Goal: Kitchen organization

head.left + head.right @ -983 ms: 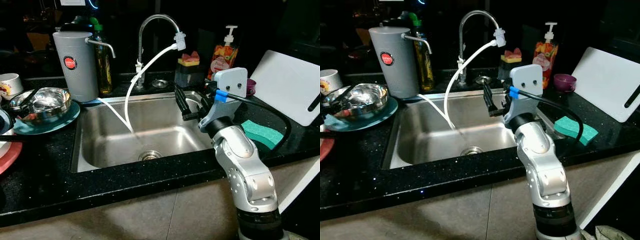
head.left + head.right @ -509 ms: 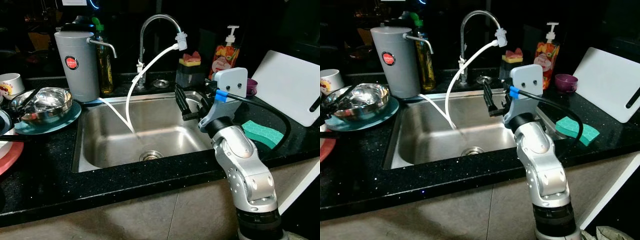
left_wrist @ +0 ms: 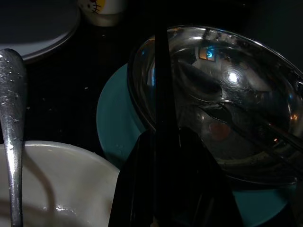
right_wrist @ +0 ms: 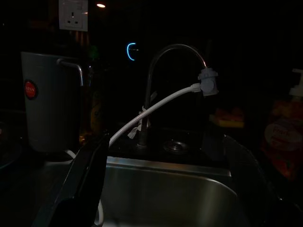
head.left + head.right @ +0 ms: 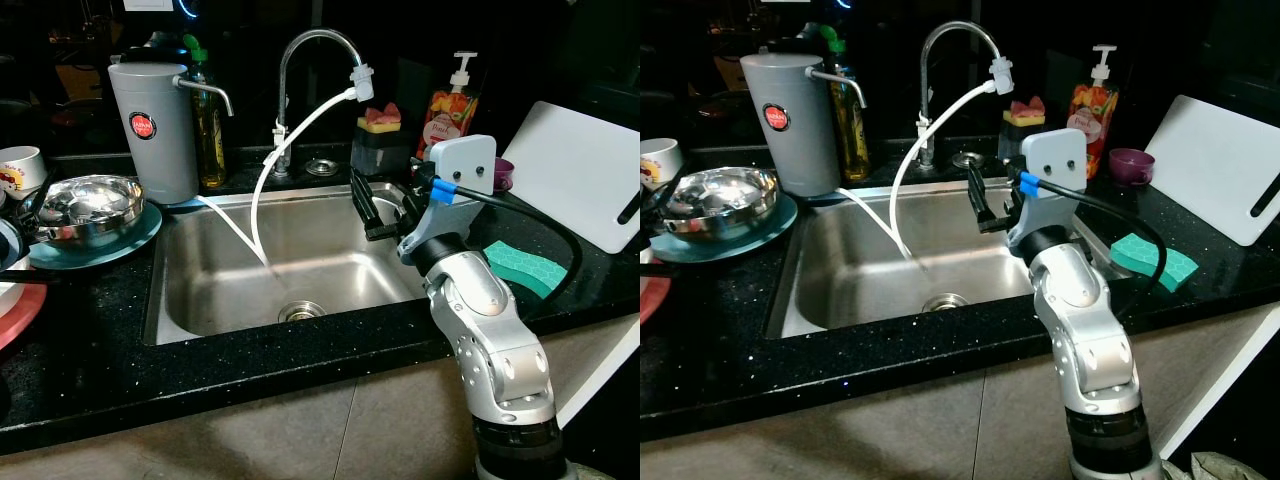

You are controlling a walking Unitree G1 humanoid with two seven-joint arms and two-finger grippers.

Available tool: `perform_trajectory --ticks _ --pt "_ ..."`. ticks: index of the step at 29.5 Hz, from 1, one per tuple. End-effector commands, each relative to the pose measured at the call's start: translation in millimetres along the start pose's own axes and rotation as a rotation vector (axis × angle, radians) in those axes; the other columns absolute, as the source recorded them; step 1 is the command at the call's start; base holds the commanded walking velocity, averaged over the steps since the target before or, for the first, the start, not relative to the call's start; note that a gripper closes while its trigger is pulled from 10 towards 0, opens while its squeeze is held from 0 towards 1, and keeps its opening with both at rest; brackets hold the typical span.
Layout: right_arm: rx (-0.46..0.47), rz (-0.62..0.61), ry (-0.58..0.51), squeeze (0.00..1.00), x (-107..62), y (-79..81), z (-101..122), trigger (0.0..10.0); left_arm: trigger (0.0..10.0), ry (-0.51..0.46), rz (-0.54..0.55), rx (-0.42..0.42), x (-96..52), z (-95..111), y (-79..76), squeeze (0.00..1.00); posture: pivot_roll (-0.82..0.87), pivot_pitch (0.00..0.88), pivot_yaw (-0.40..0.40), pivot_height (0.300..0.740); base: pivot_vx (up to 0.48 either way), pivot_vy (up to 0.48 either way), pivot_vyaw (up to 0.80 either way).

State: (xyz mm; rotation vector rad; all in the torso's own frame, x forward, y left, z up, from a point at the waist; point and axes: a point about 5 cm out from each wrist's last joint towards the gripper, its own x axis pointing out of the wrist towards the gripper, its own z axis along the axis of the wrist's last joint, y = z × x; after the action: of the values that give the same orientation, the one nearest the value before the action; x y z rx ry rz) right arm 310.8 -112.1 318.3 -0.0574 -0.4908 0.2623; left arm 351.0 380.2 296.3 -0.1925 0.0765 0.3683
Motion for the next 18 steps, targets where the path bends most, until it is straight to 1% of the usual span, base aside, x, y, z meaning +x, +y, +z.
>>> perform_trajectory --ticks 1,2,3,4,6,7,8,9,10,12,13,14,16,17,18 --pt "0.004 0.002 -0.009 0.00 1.5 0.2 2 10.0 10.0 -0.034 0.000 -0.016 0.3 3 -1.5 0.00 0.10 0.077 -0.067 0.740 0.000 0.000 0.00" --pt "0.004 0.002 -0.009 0.00 1.5 0.2 2 10.0 10.0 -0.081 -0.010 -0.006 -0.2 11 -4.1 0.00 0.10 0.077 -0.067 0.740 0.000 0.000 0.00" --pt "0.004 0.001 -0.009 0.00 1.3 0.0 2 10.0 10.0 -0.143 -0.028 0.023 -1.1 22 -8.6 0.00 0.10 0.075 -0.069 0.740 0.000 0.000 0.00" --pt "0.004 0.001 -0.009 0.00 1.3 0.0 2 10.0 10.0 -0.143 -0.028 0.023 -1.1 22 -8.6 0.00 0.10 0.075 -0.069 0.740 0.000 0.000 0.00" --pt "0.012 -0.008 -0.009 0.00 1.9 -0.8 2 10.0 10.0 -0.228 -0.121 0.059 -3.0 38 -23.3 0.00 0.10 0.075 -0.069 0.740 0.000 0.000 0.00" --pt "0.026 -0.012 -0.009 0.00 2.2 -1.4 2 10.0 10.0 -0.275 -0.188 0.088 -5.0 46 -33.6 0.00 0.10 0.072 -0.070 0.740 0.000 0.000 0.00" --pt "0.047 -0.015 -0.010 0.00 2.7 -2.1 3 10.0 10.0 -0.335 -0.279 0.143 -9.5 56 -48.2 0.00 0.10 0.072 -0.070 0.740 0.000 0.000 0.00" --pt "0.047 -0.015 -0.010 0.00 2.7 -2.1 3 10.0 10.0 -0.335 -0.279 0.143 -9.5 56 -48.2 0.00 0.10 0.072 -0.070 0.740 0.000 0.000 0.00" --pt "0.092 -0.006 -0.008 0.00 2.9 -2.0 4 10.0 10.0 -0.391 -0.362 0.199 -16.0 63 -61.3 0.00 0.09 0.070 -0.065 0.740 0.000 0.000 0.00" --pt "0.092 -0.006 -0.008 0.00 2.9 -2.0 4 10.0 10.0 -0.391 -0.362 0.199 -16.0 63 -61.3 0.00 0.09 0.070 -0.065 0.740 0.000 0.000 0.00" --pt "0.187 0.016 -0.010 0.00 2.4 -1.0 6 10.0 10.0 -0.462 -0.450 0.252 -26.7 69 -73.4 0.00 0.09 0.072 -0.064 0.740 0.000 0.000 0.00" --pt "0.263 0.042 -0.013 0.00 1.7 0.4 9 10.0 10.0 -0.521 -0.536 0.270 -38.1 71 -82.9 0.00 0.09 0.072 -0.064 0.740 0.000 0.000 0.00" --pt "0.263 0.042 -0.013 0.00 1.7 0.4 9 10.0 10.0 -0.521 -0.536 0.270 -38.1 71 -82.9 0.00 0.09 0.072 -0.064 0.740 0.000 0.000 0.00" --pt "0.326 0.079 -0.016 0.00 0.7 3.1 11 10.0 10.0 -0.589 -0.648 0.228 -53.6 73 -92.2 0.00 0.09 0.076 -0.071 0.740 0.000 0.000 0.00" --pt "0.377 0.148 -0.024 0.00 -0.8 8.8 14 10.0 10.0 -0.620 -0.786 0.203 -71.2 67 -104.9 0.00 0.09 0.075 -0.070 0.740 0.000 0.000 0.00"
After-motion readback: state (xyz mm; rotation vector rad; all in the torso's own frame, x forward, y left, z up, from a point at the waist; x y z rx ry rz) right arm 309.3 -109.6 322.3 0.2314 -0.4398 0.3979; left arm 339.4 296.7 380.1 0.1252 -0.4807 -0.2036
